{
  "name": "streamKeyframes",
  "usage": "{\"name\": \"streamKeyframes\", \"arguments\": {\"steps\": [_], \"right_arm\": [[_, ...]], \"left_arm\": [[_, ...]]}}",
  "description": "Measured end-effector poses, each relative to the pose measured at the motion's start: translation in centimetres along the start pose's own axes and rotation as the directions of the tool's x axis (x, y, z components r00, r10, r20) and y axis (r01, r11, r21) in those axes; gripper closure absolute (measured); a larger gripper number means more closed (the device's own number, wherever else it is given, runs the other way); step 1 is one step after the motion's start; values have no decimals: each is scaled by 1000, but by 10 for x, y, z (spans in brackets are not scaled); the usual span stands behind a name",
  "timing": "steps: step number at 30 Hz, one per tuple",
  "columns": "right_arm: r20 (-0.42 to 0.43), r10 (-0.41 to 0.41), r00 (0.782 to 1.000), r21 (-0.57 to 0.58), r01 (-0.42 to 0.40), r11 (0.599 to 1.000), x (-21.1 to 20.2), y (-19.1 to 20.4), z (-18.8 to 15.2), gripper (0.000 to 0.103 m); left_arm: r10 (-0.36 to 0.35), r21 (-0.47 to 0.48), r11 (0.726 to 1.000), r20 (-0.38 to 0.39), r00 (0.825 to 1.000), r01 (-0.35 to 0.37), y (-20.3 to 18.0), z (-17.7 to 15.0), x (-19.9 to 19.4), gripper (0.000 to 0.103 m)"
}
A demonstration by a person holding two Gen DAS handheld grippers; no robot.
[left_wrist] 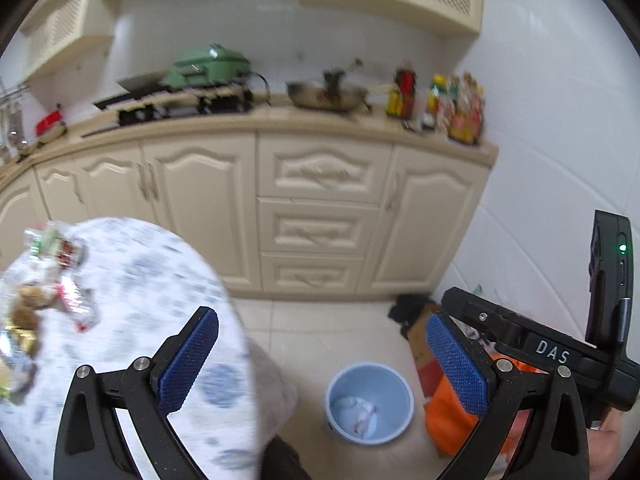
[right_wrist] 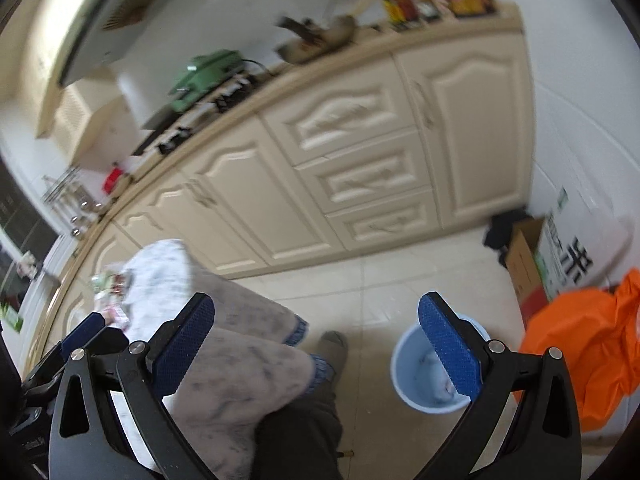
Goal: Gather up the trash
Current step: 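Bring both open tools back to the table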
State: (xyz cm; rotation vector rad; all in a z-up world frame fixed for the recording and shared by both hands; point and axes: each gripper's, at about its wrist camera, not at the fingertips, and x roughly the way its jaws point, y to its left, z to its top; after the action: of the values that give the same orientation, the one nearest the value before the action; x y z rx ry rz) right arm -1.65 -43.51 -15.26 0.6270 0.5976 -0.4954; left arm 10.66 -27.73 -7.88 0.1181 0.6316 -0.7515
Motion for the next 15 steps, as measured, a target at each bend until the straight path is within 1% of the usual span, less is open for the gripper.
{"name": "streamKeyframes", "arguments": {"steps": [3, 7, 10, 12, 15], "right_arm": [[26, 27, 999, -48, -25, 999, -10, 32, 2, 0], [54, 77, 996, -119, -70, 990, -23, 79, 3, 0], [67, 112, 991, -171, -100, 980, -30, 111, 1, 0], [72, 141, 987, -205, -124, 971, -32, 132, -1, 0], [77, 187, 979, -256, -162, 953, -37, 159, -5, 0]], "left_arm": [[42, -19, 999, 64, 997, -41, 20, -12, -48, 1], [85, -52, 995, 130, 988, -79, 39, -28, -94, 1], [143, -70, 989, 179, 973, -133, 53, -42, -133, 1], [170, -86, 984, 203, 964, -155, 59, -50, -151, 1], [225, -121, 972, 236, 946, -201, 71, -66, -184, 1]]}}
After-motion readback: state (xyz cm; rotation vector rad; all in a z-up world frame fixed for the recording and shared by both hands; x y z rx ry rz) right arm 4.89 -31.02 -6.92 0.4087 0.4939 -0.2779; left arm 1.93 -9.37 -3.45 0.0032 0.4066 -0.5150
